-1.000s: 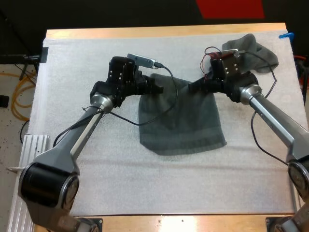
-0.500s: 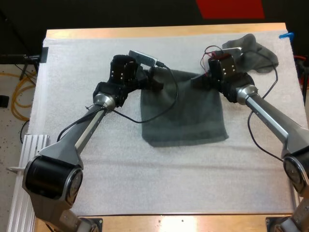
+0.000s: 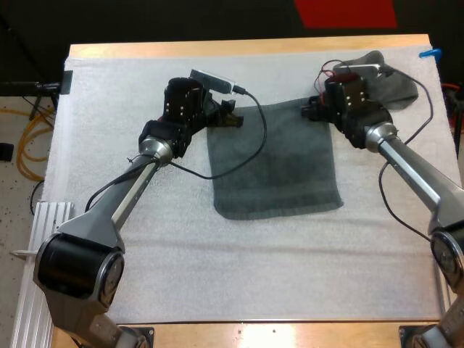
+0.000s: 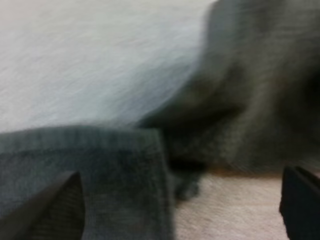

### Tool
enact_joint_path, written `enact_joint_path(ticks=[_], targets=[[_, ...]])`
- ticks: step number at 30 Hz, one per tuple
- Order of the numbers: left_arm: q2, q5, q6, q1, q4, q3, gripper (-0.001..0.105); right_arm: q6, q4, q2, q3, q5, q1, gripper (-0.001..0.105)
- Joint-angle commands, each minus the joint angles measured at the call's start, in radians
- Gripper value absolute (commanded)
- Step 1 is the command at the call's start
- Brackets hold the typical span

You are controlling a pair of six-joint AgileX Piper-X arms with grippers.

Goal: Pick towel from pile fold and stack

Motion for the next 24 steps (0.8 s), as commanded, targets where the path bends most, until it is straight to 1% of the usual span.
enact_joint_path(ticks=[1,4,7,13,16,21,24], targets=[[-0.022,-0.020,0.003,0.002,-0.010,-0.021,0.059,-0.001,0.009,-0.039,-0.023,0.020,-0.002,0.072],[-0.065,-0.019,0.003,0.002,0.036,-0.040,0.059,-0.026,0.037,-0.091,-0.034,0.014,-0.002,0.067],[-0.118,-0.019,0.003,0.002,0.089,-0.041,0.059,-0.044,0.058,-0.148,-0.034,-0.002,-0.002,0.066],[-0.283,-0.019,0.007,0.002,0.316,-0.041,0.059,-0.048,0.203,-0.305,-0.034,-0.068,-0.002,0.066],[-0.357,-0.019,0.011,0.002,0.407,-0.041,0.059,-0.042,0.281,-0.373,-0.034,-0.112,-0.002,0.066],[-0.481,-0.019,0.011,0.002,0.557,-0.041,0.059,-0.041,0.425,-0.471,-0.034,-0.139,-0.002,0.066],[-0.554,-0.019,0.011,0.002,0.649,-0.038,0.059,-0.024,0.511,-0.527,-0.032,-0.158,-0.002,0.066]])
